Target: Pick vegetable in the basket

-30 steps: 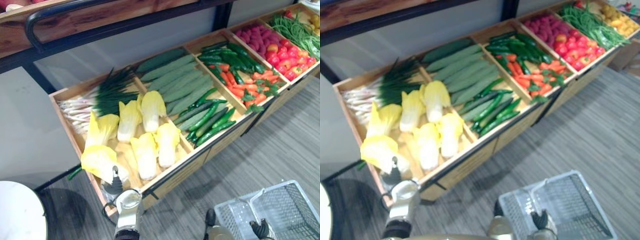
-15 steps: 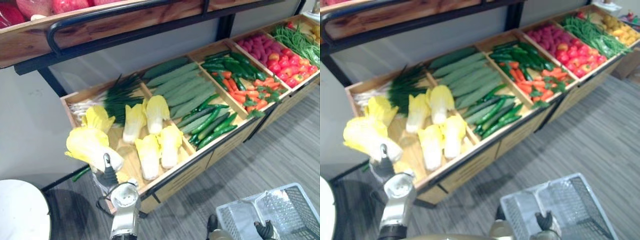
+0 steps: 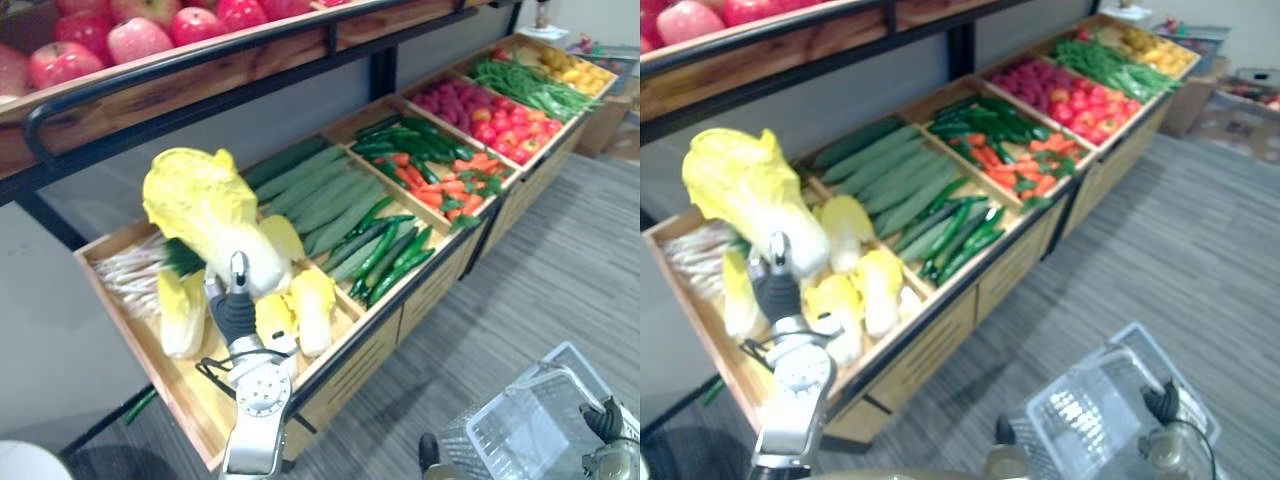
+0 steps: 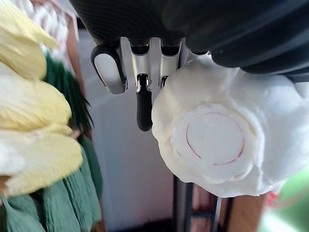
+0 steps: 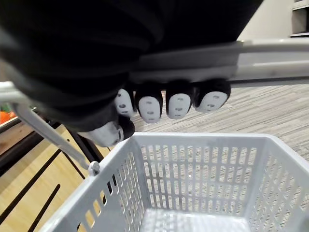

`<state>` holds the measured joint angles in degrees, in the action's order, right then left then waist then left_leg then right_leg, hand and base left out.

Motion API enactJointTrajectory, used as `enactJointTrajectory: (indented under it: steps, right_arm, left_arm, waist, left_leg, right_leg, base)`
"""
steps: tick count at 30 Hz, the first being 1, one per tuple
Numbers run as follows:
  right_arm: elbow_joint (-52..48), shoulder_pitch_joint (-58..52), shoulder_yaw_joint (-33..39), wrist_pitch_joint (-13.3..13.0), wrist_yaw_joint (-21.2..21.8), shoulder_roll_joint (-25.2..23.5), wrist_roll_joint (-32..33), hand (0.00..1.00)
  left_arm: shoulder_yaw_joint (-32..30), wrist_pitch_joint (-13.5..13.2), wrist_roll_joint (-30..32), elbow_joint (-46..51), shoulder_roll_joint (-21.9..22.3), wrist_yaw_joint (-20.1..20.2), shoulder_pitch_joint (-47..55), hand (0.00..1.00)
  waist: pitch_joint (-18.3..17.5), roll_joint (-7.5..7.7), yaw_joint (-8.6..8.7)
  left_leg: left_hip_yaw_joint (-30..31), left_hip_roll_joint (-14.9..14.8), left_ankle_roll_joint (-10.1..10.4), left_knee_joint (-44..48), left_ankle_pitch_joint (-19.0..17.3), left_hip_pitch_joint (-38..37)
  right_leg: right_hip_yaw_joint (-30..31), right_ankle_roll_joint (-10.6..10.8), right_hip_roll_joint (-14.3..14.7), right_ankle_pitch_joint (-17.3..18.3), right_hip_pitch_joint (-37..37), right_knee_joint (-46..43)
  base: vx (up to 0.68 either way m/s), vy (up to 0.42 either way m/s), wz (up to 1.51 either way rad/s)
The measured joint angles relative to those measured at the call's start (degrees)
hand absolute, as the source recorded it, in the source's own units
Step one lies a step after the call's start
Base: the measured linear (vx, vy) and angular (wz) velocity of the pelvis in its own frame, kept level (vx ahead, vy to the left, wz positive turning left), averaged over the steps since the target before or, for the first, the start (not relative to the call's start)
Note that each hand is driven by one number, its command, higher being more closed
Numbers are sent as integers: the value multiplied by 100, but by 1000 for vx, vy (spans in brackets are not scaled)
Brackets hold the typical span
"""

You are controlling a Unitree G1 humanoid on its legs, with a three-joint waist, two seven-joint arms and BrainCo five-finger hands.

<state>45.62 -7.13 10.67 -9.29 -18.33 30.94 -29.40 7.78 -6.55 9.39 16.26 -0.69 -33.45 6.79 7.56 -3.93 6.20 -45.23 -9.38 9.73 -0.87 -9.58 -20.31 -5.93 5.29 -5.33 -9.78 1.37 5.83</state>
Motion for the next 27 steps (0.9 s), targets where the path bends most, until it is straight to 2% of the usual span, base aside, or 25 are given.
enactJointTrajectory:
  steps: [2, 6, 11, 13, 15, 17, 21, 25, 27]
  right_arm:
    - [-195, 4, -337, 8, 258, 310, -15, 100]
    - [-765, 383, -1167, -131, 734, 1040, -448, 100]
    - [-1420, 1105, -2154, -300, 1147, 1559, -463, 100]
    - [-1592, 1557, -2933, -379, 1437, 1721, -650, 100]
    - [-1701, 1868, -3445, -401, 1610, 1772, -697, 100]
    - [-1977, 2221, -4012, -490, 1841, 1791, -885, 100]
    - [-2502, 2696, -4659, -527, 2259, 1799, -879, 100]
    - [-2749, 3166, -5212, -575, 2573, 1796, -870, 100]
    - [-2739, 3441, -5475, -610, 2760, 1764, -864, 100]
  left_arm:
    - [341, -56, -19, 114, -97, 285, -2, 100]
    - [892, -310, -240, 148, -624, 1256, 1, 100]
    - [1359, -414, -789, -140, -1213, 2233, -164, 100]
    - [1693, -430, -1171, -486, -1632, 2833, -411, 100]
    - [1944, -430, -1410, -712, -1932, 3215, -607, 100]
    - [2405, -424, -1628, -791, -2276, 3622, -816, 100]
    - [3136, -451, -2217, -790, -2486, 4352, -1327, 100]
    - [3688, -458, -2552, -766, -2750, 4930, -1628, 100]
    - [3815, -458, -2664, -770, -2835, 5155, -1630, 100]
  waist:
    - [-6, -34, 26]
    - [11, -71, 46]
    - [49, -85, 171]
    - [84, -97, 169]
    - [99, -82, 164]
    - [111, -82, 150]
    - [193, -96, 184]
    - [225, -74, 325]
    - [244, -71, 394]
  left_leg:
    - [-80, 41, -6, 13, -26, -10]
    - [-618, 98, 58, 54, -113, -268]
    - [-1364, 257, 100, 115, -203, -380]
    - [-1759, 297, 169, 184, -257, -544]
    - [-2038, 283, 212, 286, -319, -600]
    - [-2495, 160, 314, 669, -514, -618]
    - [-3139, -101, 501, 1183, -731, -768]
    - [-3481, -394, 557, 1540, -826, -860]
    - [-3662, -522, 553, 1702, -828, -951]
  right_leg:
    - [90, 22, -15, -26, 35, 4]
    - [607, 17, 138, -139, 89, 19]
    - [1319, 16, 314, -345, 374, 24]
    - [1696, 7, 443, -385, 405, 25]
    - [1916, -11, 539, -445, 454, 27]
    - [2262, 20, 741, -502, 569, 25]
    - [2709, 40, 1107, -568, 654, 24]
    - [2838, 38, 1381, -570, 704, 23]
    - [2820, -64, 1471, -650, 701, 21]
  base:
    - [-74, 18, -28]
    - [-78, 23, -62]
    - [-70, 26, -81]
    - [-27, 40, -91]
    - [-3, 1, -81]
    - [24, -9, -98]
    - [74, -4, -80]
    - [63, 2, -41]
    - [50, 10, -23]
